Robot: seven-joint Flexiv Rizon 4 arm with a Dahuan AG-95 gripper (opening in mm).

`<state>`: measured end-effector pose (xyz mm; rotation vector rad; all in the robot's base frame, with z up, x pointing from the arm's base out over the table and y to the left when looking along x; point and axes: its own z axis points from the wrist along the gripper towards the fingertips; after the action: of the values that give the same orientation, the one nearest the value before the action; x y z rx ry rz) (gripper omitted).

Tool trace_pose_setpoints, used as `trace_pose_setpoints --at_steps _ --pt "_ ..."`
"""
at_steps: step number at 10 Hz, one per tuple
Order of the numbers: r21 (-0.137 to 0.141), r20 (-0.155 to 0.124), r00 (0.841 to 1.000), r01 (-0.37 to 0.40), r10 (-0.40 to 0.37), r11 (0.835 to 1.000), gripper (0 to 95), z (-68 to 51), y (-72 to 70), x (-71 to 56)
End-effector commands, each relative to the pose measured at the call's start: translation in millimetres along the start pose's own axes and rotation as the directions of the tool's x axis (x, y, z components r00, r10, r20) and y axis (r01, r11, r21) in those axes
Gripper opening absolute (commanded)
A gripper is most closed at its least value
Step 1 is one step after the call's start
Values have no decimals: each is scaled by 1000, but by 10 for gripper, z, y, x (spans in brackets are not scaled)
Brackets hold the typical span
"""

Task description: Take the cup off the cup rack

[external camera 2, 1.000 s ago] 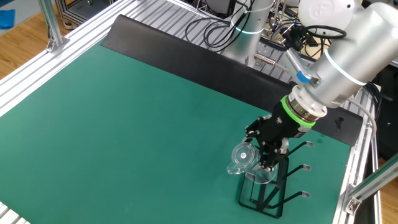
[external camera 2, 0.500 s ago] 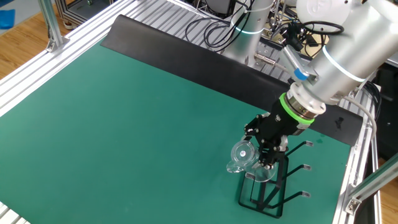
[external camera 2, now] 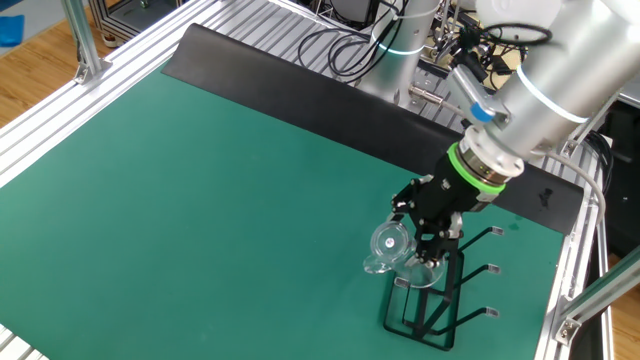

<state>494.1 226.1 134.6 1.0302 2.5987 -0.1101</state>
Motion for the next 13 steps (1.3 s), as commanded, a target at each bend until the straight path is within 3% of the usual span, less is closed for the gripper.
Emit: trace_pose_setpoints --at_steps 1,3,7,9,10,13 --pt "7 -14 1000 2 -2 1000 0 -37 46 -32" --pt "16 -24 1000 14 -13 1000 0 -80 73 -91" --pt "37 -72 995 69 -66 997 0 -202 149 -361" --pt "53 -92 991 97 -92 994 0 -221 152 -402" --pt "66 -118 987 120 -111 991 0 -244 133 -420" --pt "75 -148 979 149 -137 986 0 -278 121 -477"
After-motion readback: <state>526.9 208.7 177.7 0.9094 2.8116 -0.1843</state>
